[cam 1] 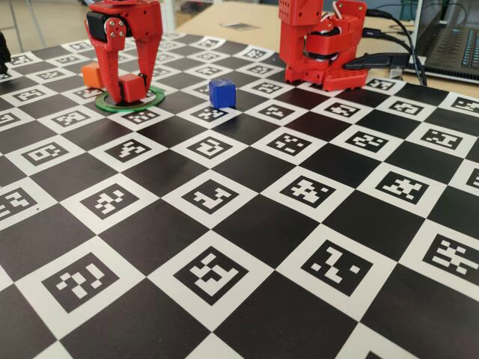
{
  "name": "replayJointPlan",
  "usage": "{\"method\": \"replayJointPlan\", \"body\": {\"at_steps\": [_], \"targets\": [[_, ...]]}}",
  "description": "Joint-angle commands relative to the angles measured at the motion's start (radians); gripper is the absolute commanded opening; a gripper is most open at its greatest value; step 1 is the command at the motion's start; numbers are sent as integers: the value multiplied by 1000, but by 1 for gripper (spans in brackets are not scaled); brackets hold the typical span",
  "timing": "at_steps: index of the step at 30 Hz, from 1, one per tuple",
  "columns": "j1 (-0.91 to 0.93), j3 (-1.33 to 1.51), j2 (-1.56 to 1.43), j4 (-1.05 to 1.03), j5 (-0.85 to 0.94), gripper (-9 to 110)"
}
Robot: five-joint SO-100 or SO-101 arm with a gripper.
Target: Grab the red cube then put it in the green circle then put the blue cube on top and finally the orange cube on top
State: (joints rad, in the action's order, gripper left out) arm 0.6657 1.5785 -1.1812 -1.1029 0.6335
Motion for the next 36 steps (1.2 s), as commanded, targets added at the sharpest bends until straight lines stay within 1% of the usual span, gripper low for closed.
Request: {"method": "replayJointPlan", "body": {"at_steps": [1, 7, 25, 36], "targets": [[8, -38, -26, 6, -6, 34], [9, -35, -34, 14, -12, 41], [32, -8, -66, 9, 11, 44], [31, -34, -155, -77, 3, 45]]}}
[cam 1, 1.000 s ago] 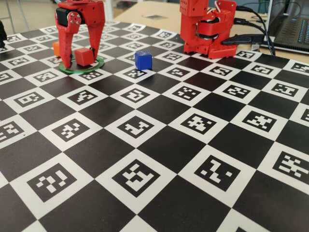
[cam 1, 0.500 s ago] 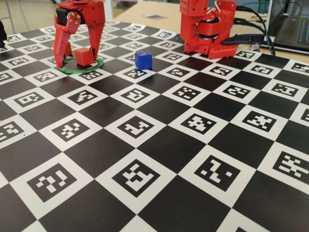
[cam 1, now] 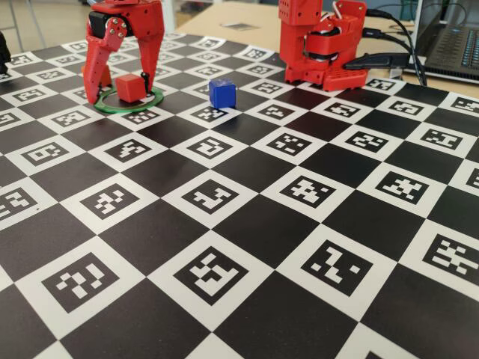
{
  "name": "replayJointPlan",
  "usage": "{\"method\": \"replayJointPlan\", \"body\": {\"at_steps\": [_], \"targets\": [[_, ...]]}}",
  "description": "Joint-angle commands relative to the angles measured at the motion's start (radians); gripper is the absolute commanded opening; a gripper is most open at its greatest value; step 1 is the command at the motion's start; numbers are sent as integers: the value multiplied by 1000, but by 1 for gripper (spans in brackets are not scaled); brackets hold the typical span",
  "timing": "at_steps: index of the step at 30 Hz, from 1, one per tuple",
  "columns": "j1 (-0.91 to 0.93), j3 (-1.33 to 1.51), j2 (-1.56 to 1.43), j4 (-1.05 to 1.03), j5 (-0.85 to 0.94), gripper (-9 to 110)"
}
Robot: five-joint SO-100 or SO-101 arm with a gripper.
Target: Grab the red cube then put it in the green circle then put the blue cube on top and finally the orange cube on top
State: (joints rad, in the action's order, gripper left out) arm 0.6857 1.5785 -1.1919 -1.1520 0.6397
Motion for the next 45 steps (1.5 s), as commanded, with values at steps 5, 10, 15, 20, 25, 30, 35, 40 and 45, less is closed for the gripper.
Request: {"method": "replayJointPlan", "body": {"at_steps": [5, 10, 15, 20, 25, 30, 35, 40, 45], "targets": [[11, -80, -192, -92, -25, 45], [14, -156, -250, -202, -34, 45], [12, -247, -308, -333, -61, 45], [2, -270, -400, -436, -80, 45], [-18, -250, -503, -511, -124, 44], [-51, -187, -624, -532, -227, 44], [-126, -101, -736, -558, -324, 44], [-219, -17, -793, -566, -420, 44], [-298, 63, -833, -532, -526, 47]]}}
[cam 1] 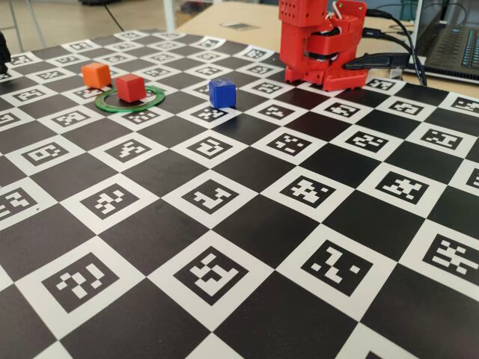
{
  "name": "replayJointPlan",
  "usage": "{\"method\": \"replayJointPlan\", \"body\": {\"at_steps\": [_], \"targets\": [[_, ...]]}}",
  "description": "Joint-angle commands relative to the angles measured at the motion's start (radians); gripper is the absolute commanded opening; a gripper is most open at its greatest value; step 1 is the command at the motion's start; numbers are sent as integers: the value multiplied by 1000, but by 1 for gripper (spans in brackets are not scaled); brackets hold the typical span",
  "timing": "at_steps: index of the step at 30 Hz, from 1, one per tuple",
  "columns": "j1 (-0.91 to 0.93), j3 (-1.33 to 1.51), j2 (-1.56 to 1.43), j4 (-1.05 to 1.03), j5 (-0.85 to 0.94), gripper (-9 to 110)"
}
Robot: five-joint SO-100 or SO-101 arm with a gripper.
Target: Grab the red cube then put it in the green circle then put the blue cube on top and finally the orange cube on top
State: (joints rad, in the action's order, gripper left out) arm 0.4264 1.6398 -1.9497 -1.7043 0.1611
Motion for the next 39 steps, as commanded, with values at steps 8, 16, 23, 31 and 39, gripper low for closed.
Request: {"method": "replayJointPlan", "body": {"at_steps": [8, 16, 23, 31, 39], "targets": [[-158, 94, -89, 18, -117, 49], [-192, 265, -91, 74, -95, 49], [-160, 428, -124, 186, -80, 49], [-127, 607, -158, 345, -51, 50], [-110, 718, -169, 465, -20, 51]]}}
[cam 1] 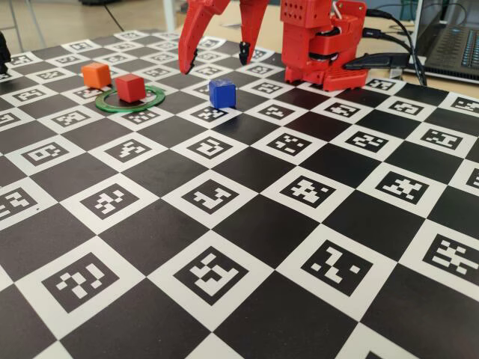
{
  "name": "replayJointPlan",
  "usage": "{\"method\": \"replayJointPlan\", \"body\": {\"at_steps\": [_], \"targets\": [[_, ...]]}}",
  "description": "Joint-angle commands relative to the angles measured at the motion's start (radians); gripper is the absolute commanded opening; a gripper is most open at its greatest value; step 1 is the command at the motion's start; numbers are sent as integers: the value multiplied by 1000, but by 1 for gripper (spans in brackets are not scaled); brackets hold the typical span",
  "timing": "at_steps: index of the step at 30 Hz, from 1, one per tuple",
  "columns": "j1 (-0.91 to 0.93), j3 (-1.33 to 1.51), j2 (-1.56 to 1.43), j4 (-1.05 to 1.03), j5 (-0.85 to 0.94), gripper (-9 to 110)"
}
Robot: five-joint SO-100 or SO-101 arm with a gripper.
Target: Grab the red cube then put it in the green circle then put the blue cube on top and finally the orange cube on top
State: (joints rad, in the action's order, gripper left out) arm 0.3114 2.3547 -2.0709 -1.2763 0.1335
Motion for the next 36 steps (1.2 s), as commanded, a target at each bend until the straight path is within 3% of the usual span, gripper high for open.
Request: {"method": "replayJointPlan", "body": {"at_steps": [1, 22, 36], "targets": [[5, 15, -48, 49, 11, 51], [54, 117, 110, 250, 74, 51], [46, 121, 123, 264, 63, 51]]}}
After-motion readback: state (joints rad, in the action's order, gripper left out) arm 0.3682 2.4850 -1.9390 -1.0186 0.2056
